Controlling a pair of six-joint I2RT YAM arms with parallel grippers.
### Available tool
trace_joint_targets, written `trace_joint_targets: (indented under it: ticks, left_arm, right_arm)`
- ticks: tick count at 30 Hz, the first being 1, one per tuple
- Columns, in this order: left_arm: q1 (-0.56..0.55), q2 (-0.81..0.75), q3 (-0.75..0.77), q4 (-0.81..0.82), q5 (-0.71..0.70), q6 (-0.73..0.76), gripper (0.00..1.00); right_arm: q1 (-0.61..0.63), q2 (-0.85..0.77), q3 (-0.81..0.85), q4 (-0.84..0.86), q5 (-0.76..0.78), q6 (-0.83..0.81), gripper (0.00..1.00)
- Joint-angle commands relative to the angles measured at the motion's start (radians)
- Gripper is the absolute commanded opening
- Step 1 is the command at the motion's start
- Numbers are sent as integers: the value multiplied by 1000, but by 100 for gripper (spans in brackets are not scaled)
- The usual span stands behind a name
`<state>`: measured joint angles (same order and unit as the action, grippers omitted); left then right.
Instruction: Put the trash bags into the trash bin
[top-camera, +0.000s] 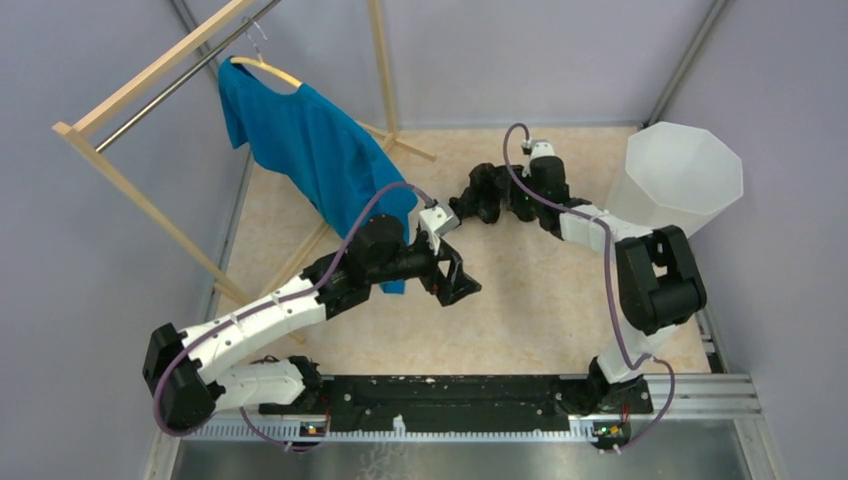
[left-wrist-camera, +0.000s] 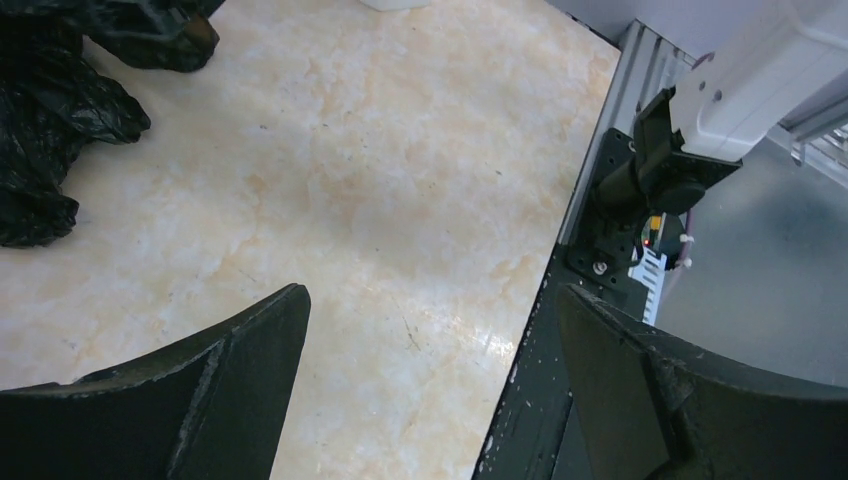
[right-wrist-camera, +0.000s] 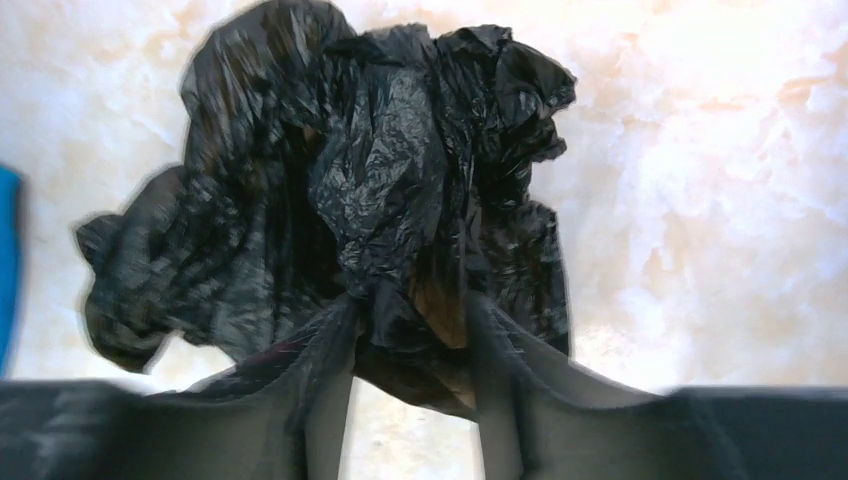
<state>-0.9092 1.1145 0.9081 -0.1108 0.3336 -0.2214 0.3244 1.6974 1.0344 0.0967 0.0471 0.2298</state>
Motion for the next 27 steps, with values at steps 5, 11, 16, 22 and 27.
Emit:
trace_joint_targets:
  ticks: [5, 11, 16, 22, 27]
  left_arm:
    - [-10, 27, -76, 164, -101, -166, 99]
    - [-10, -16, -178, 161, -88, -321, 99]
    - [-10, -130, -213, 116, -168, -329, 99]
    - [-10, -225, -241, 48, -274, -359, 94]
    - [-10, -244, -254, 1, -325, -371, 88]
  right_arm:
    - [95, -62, 81, -125, -13, -23, 0]
    - [180, -353, -4, -273, -299, 47, 0]
    - [179, -582, -12, -366, -563, 58, 0]
    - [129, -655, -84, -377, -656, 128, 0]
    - [-24, -682, -193, -478, -577, 149, 0]
